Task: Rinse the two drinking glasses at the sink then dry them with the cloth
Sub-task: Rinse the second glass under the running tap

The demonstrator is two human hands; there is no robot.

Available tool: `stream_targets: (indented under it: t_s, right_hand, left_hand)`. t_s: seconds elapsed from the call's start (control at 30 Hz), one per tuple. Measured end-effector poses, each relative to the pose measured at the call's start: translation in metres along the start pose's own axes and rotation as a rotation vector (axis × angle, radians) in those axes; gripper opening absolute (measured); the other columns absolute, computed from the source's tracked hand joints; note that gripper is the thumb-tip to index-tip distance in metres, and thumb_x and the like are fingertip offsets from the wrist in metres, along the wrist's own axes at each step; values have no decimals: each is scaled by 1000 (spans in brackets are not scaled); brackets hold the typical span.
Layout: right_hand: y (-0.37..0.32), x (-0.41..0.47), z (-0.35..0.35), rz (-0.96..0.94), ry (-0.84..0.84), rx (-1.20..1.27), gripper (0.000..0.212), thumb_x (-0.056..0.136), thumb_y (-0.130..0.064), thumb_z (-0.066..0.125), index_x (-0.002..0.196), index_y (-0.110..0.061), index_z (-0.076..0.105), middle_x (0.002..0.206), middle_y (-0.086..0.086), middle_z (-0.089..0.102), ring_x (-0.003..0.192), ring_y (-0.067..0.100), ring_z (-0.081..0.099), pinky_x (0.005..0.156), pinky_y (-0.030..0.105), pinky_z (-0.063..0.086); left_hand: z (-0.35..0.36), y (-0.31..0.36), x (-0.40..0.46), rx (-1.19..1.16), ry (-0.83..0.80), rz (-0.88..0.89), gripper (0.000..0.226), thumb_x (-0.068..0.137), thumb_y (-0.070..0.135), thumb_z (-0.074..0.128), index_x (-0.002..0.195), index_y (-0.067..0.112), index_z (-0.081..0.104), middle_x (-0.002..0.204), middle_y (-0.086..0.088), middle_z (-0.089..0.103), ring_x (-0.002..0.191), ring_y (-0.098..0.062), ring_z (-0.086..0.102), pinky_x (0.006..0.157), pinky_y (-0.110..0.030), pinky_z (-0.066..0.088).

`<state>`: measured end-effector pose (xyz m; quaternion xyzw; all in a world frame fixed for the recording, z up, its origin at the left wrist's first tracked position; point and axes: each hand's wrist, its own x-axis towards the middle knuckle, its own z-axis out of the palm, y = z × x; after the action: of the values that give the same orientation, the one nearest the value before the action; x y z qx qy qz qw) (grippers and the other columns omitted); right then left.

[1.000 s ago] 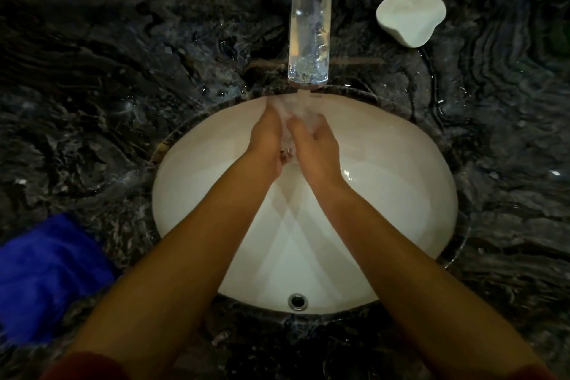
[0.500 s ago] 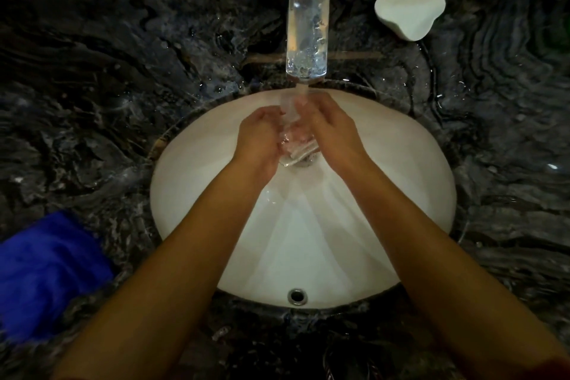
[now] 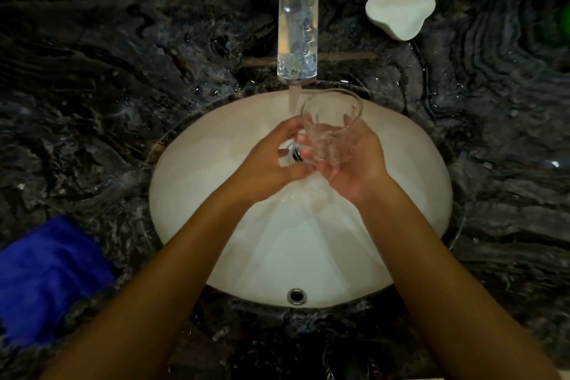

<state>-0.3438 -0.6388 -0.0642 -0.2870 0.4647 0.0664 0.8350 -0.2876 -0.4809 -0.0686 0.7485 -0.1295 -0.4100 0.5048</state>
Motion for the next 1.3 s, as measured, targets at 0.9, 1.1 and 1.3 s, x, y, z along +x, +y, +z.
stream_targets:
  t_s: [0.9, 1.1, 1.3]
  right_hand:
    - [8, -62, 9, -600, -353, -1435, 54, 106, -50, 32, 158, -35, 33, 168, -17, 22, 155, -2, 13, 126, 22, 12]
    - [2, -66, 4, -566, -249, -1501, 66, 102, -65, 19, 159, -35, 28, 169, -11, 25, 157, 8, 16, 128, 34, 12]
    - [-42, -84, 25, -464, -113, -1503, 60, 105, -55, 37, 155, -24, 42, 167, -1, 31, 154, 14, 26, 121, 26, 16]
  left_hand:
    - [14, 42, -29, -1128, 218, -565, 62, 101, 65, 42, 129, 17, 68, 98, -9, 80, 80, -23, 79, 61, -34, 63]
    - [17, 47, -36, -1166, 186, -567, 65, 101, 64, 42, 129, 12, 68, 116, -15, 76, 93, -27, 77, 79, -43, 64]
    - [11, 57, -50, -1241, 233, -526, 72, 96, 66, 54, 135, 6, 63, 117, -22, 74, 93, -34, 74, 81, -47, 58]
